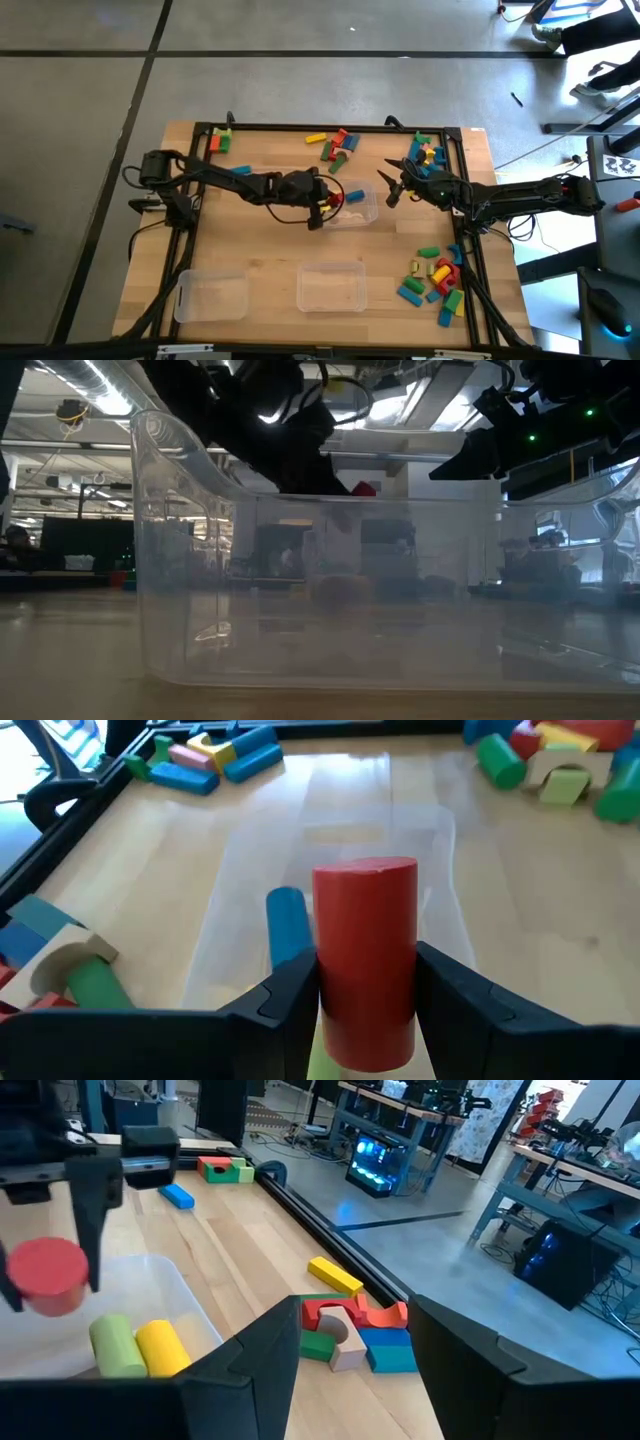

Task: Sort blocks by size
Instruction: Put the red cylindrical block into the top transparent bin, then put the blue cylindrical block into the top transparent bin

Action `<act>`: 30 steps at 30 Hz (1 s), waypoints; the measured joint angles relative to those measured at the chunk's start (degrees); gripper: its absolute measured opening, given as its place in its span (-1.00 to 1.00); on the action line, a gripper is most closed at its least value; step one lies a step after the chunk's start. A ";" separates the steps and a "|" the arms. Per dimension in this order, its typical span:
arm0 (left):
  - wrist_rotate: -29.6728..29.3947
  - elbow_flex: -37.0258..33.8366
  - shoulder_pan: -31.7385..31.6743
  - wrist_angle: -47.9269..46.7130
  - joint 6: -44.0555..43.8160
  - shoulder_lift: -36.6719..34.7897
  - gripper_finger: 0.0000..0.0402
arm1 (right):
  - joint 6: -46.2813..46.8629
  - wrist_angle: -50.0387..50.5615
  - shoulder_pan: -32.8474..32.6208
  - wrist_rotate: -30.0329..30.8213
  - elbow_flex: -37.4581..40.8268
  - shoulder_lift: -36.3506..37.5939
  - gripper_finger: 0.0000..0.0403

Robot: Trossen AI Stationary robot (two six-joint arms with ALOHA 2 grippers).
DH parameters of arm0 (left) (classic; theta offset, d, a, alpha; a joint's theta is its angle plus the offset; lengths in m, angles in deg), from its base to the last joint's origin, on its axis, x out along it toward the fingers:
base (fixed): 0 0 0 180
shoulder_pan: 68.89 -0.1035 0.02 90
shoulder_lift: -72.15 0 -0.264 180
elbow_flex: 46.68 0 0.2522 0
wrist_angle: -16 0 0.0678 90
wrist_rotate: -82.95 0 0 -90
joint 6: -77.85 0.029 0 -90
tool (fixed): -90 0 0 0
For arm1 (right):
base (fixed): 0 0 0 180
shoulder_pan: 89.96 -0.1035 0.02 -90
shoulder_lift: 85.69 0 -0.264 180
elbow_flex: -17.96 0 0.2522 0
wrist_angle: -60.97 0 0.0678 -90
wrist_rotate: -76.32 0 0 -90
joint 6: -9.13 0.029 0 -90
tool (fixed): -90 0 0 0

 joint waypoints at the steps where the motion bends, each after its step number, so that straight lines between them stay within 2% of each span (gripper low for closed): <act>1: -0.03 0.00 -0.01 -0.04 0.40 0.08 -0.31 | 0.00 0.00 0.00 -0.06 0.01 -0.01 -0.08; 7: -0.09 0.02 -0.05 0.12 -0.16 -0.40 -0.30 | 0.01 0.04 0.01 -3.61 0.01 -0.01 -0.08; 10: -0.09 0.04 -0.05 0.19 -0.17 -0.42 -0.23 | 0.02 0.07 0.00 -5.05 0.01 -0.01 -0.08; 17: -0.11 0.04 -0.29 0.12 -1.51 -0.42 0.07 | 0.00 0.07 0.00 -3.41 0.01 -0.01 -0.08; 24: -0.13 0.04 0.28 -0.57 0.19 -0.64 0.10 | 0.01 1.13 0.01 -1.49 -0.22 0.06 -0.08; 30: -0.04 -4.45 1.06 4.53 1.43 -0.96 0.07 | 1.60 18.40 0.02 5.53 -7.44 0.05 -0.08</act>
